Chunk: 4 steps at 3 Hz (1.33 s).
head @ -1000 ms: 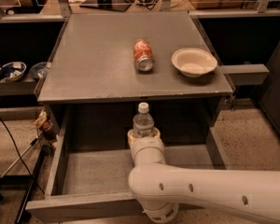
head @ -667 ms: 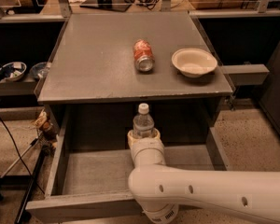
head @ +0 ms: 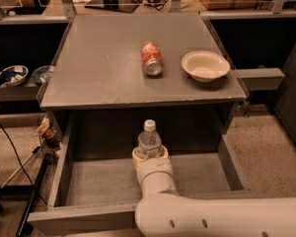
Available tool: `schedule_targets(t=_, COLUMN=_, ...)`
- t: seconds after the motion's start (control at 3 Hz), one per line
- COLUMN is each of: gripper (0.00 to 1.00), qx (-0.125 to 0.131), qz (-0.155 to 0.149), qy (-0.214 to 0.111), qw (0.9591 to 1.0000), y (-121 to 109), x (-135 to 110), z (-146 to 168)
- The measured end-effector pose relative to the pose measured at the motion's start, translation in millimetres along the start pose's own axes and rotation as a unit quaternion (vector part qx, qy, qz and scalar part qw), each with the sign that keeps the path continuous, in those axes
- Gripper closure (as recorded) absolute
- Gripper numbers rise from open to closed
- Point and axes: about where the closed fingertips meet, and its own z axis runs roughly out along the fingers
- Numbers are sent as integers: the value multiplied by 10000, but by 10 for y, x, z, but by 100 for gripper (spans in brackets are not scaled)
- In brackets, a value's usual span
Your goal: Place blue plastic bottle into top drawer
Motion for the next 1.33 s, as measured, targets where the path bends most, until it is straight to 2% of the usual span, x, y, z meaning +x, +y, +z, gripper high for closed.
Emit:
schedule_targets(t=0.67, gripper=100, qx=-25, qz=-79, qy=120, qw=9999, y=-59, x=74, z=-172)
schedule_targets(t=1.0, gripper=100, qx=11, qz=-80, qy=115, qw=9999, y=-68, x=62, z=-147)
schedule_targets(t=1.33, gripper=100, qx=272, qz=-120, qy=86, qw=9995, y=-156, x=-76, z=153)
